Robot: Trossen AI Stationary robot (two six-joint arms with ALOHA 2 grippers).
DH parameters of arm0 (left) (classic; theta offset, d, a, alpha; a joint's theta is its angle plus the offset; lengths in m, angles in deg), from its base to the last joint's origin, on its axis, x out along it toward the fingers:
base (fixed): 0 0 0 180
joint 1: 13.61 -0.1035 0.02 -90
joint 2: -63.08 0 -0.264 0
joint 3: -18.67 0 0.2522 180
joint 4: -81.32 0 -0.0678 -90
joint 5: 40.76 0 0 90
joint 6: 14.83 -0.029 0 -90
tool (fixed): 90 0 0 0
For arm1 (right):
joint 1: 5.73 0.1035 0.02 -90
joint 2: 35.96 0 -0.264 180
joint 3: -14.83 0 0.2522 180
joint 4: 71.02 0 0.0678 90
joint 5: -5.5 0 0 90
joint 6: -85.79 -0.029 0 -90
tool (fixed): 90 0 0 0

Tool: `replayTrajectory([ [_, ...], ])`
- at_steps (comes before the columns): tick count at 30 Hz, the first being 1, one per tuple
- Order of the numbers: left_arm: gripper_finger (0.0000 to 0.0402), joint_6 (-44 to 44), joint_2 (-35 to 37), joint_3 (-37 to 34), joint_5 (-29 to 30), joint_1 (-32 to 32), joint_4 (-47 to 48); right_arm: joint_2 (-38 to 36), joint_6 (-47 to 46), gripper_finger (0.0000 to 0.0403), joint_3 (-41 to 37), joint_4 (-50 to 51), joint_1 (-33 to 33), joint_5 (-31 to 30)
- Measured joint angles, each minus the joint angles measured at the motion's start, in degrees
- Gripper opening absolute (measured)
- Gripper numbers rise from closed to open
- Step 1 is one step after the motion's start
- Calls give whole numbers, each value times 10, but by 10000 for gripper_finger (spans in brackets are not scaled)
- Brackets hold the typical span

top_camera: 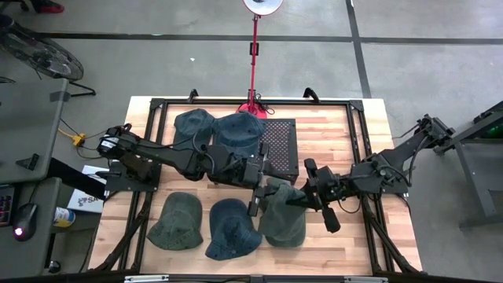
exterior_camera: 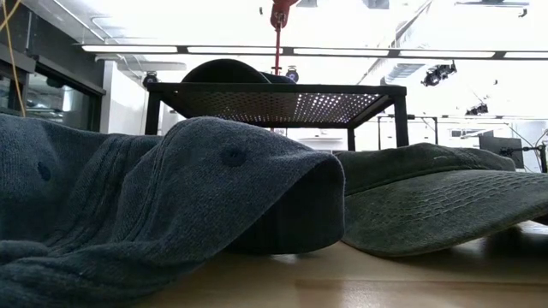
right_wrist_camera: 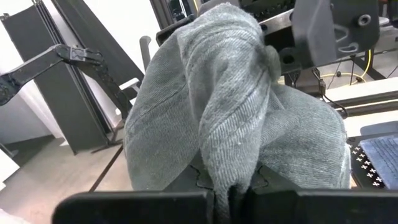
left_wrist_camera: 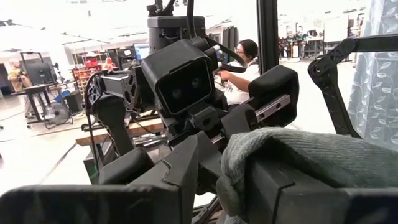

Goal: Pick & Place hat
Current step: Put the bottom right gray cap on the shelf

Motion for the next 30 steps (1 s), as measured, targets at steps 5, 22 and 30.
replayTrajectory([
  [5,105,-1,3,0,0,0,17,0,-10,3,0,15,1,-2],
  [22,236,-21,95,0,148,0,223,-36,-70,3,0,124,59,-142],
  [30,228,54,161,0,274,0,357,-66,-147,3,0,169,13,-279],
])
